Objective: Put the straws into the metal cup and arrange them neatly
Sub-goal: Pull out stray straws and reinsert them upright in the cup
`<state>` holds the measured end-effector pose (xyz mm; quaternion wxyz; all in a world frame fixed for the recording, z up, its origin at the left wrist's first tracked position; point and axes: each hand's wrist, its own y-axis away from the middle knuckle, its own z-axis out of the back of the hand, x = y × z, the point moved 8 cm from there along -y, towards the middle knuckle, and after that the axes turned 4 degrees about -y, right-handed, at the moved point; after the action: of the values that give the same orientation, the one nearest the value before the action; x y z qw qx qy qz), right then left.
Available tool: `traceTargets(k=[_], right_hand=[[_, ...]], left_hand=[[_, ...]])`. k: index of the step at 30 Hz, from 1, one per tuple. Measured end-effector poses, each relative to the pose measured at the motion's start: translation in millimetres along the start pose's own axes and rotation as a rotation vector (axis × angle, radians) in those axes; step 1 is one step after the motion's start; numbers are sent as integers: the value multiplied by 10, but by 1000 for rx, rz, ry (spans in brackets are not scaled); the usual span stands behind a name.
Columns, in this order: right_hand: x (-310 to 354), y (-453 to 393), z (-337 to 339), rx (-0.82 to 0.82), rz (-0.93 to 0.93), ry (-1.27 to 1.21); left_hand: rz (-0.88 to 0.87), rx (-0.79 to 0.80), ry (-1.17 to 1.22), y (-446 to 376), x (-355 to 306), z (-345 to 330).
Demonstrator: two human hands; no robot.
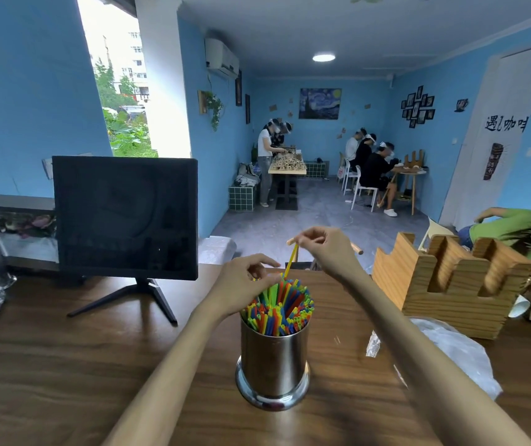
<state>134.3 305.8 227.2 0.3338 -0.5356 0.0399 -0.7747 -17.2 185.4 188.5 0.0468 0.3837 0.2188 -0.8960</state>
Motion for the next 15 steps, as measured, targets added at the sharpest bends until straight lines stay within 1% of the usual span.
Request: traceTargets(k=[1, 4, 6, 8, 10, 12, 15], right_hand=[[155, -5, 97, -57, 52, -17], [592, 31, 305, -180, 214, -134], [807, 91, 373, -208, 308, -217], [934, 153, 409, -223, 359, -280], [949, 172, 419, -231, 371, -336], [838, 150, 427, -254, 337, -393], [526, 90, 457, -271, 195, -495]], left_hand=[[3, -17, 27, -9, 3, 11], [34, -16, -10, -47, -1, -9], [56, 18, 1, -66, -25, -48], [64, 54, 71, -71, -49, -73], [49, 57, 232, -67, -65, -43], [84, 23, 479, -42, -43, 50], [142, -127, 729, 18, 16, 271]])
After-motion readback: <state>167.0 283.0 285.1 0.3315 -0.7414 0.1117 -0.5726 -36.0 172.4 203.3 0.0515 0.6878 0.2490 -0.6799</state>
